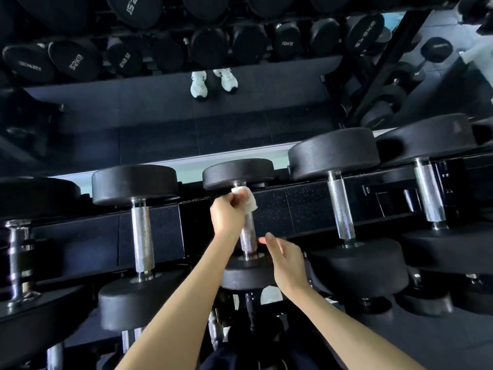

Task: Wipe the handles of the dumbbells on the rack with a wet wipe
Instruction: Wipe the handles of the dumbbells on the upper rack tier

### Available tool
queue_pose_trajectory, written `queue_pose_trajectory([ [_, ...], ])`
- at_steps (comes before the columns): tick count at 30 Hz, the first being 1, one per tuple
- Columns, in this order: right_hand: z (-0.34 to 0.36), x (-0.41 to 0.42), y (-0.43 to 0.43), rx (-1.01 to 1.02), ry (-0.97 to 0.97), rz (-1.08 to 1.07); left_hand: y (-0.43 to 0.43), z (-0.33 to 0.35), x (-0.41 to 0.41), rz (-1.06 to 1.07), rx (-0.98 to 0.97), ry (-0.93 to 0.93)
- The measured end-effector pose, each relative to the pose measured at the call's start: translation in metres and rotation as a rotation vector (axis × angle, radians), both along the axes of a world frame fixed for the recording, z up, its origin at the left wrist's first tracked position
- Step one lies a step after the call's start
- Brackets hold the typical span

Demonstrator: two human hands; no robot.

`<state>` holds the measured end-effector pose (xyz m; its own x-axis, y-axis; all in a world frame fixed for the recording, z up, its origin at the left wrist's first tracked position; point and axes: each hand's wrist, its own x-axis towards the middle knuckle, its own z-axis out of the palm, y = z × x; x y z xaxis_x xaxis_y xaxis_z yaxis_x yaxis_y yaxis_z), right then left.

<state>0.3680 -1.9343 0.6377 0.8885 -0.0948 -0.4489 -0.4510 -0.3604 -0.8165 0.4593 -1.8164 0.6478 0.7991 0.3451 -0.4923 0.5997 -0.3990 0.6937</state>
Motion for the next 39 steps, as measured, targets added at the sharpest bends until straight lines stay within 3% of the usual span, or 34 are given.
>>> queue_pose_trajectory([
  [4, 0.003, 0.000, 0.000, 0.009, 0.005, 0.009, 0.008, -0.005, 0.009, 0.054, -0.155, -0.042],
  [21, -0.003, -0.017, 0.005, 0.106, -0.043, -0.161, 0.015, -0.003, -0.047, -0.420, 0.205, -0.095],
  [28, -0.005, -0.018, 0.006, 0.221, 0.036, -0.295, 0.007, -0.007, -0.012, -0.108, 0.054, -0.063],
  [32, -0.008, -0.016, 0.007, 0.287, 0.085, -0.404, 0.009, -0.007, 0.009, 0.038, -0.153, -0.101],
  [36, -0.008, -0.012, 0.005, 0.390, 0.147, -0.460, 0.008, -0.006, 0.000, 0.050, -0.206, -0.106],
  [39, -0.009, -0.013, 0.005, 0.386, 0.142, -0.459, 0.012, -0.008, -0.012, -0.052, -0.174, -0.123],
])
